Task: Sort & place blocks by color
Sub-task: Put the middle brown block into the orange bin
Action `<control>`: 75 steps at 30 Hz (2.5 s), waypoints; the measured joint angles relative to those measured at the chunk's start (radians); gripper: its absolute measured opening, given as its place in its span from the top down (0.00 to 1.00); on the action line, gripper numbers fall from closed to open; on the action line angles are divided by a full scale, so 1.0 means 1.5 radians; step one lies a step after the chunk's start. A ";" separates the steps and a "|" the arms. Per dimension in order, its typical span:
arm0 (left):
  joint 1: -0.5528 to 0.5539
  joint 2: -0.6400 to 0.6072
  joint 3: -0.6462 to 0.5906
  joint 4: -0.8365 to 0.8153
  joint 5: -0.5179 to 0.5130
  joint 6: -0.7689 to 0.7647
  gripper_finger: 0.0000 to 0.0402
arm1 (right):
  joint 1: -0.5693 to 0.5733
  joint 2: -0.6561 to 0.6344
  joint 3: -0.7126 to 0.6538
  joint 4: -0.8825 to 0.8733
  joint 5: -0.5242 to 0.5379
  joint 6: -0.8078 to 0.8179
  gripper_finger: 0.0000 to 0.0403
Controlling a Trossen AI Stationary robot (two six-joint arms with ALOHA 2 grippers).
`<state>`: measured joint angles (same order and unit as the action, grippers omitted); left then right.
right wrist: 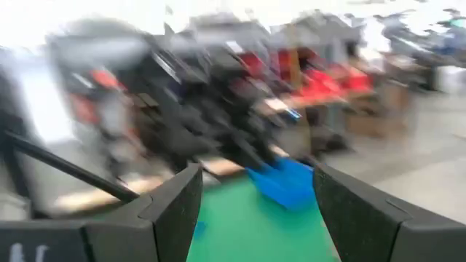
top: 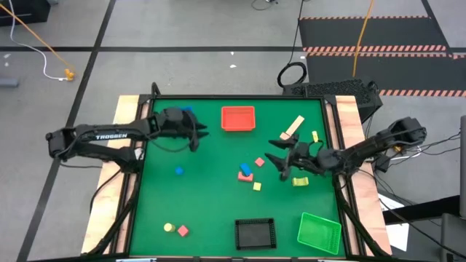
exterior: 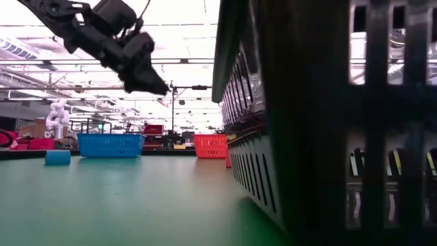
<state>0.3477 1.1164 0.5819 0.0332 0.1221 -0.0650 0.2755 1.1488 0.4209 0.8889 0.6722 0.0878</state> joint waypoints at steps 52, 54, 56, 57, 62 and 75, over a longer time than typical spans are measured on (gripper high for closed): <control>-0.340 0.000 0.000 0.211 -0.088 -0.116 0.62 | -0.502 0.000 0.000 -0.717 -0.346 0.258 0.38; -0.335 0.000 0.000 0.212 -0.089 -0.116 0.62 | -0.506 0.000 -0.007 -0.714 -0.347 0.257 0.38; -0.330 0.000 0.000 0.216 -0.089 -0.117 0.62 | -0.506 0.005 -0.015 -0.711 -0.347 0.257 0.38; -0.328 0.000 0.000 0.219 -0.089 -0.117 0.62 | -0.505 0.008 -0.019 -0.710 -0.347 0.257 0.38; -0.315 0.000 0.000 0.224 -0.089 -0.117 0.62 | -0.489 0.027 -0.048 -0.653 -0.345 0.263 0.38; -0.302 0.000 0.000 0.226 -0.089 -0.113 0.62 | -0.471 0.037 -0.052 -0.613 -0.397 0.282 0.73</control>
<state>-0.1047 1.1164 0.5819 0.3720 -0.0113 -0.2340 -0.4305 1.2046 0.3431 -0.0313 0.0767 0.5103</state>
